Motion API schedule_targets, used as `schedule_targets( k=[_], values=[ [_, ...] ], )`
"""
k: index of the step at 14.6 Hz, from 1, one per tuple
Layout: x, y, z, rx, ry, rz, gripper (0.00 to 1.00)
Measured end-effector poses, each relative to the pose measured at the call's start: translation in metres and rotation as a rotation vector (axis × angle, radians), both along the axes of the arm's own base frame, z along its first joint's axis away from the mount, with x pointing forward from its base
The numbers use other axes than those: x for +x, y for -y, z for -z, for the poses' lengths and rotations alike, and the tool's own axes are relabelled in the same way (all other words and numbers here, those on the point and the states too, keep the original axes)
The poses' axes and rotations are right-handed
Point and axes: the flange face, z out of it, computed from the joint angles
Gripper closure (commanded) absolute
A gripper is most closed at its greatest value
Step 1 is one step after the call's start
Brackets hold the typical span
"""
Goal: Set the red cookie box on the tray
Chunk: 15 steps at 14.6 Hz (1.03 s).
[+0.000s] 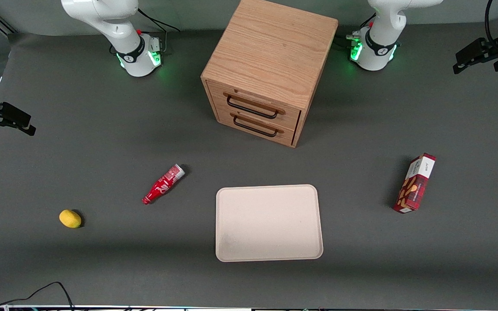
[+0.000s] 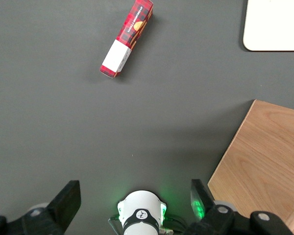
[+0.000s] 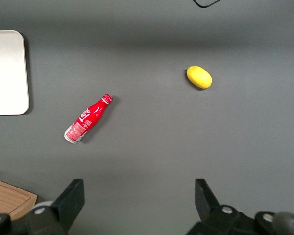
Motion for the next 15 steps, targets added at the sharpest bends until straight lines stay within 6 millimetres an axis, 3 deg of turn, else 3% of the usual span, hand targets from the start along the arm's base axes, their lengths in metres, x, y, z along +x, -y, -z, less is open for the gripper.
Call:
schedule_targets(
  k=[15],
  values=[
    [-0.0013, -0.0003, -0.0009, -0.001, -0.008, -0.001, 0.00]
  ],
)
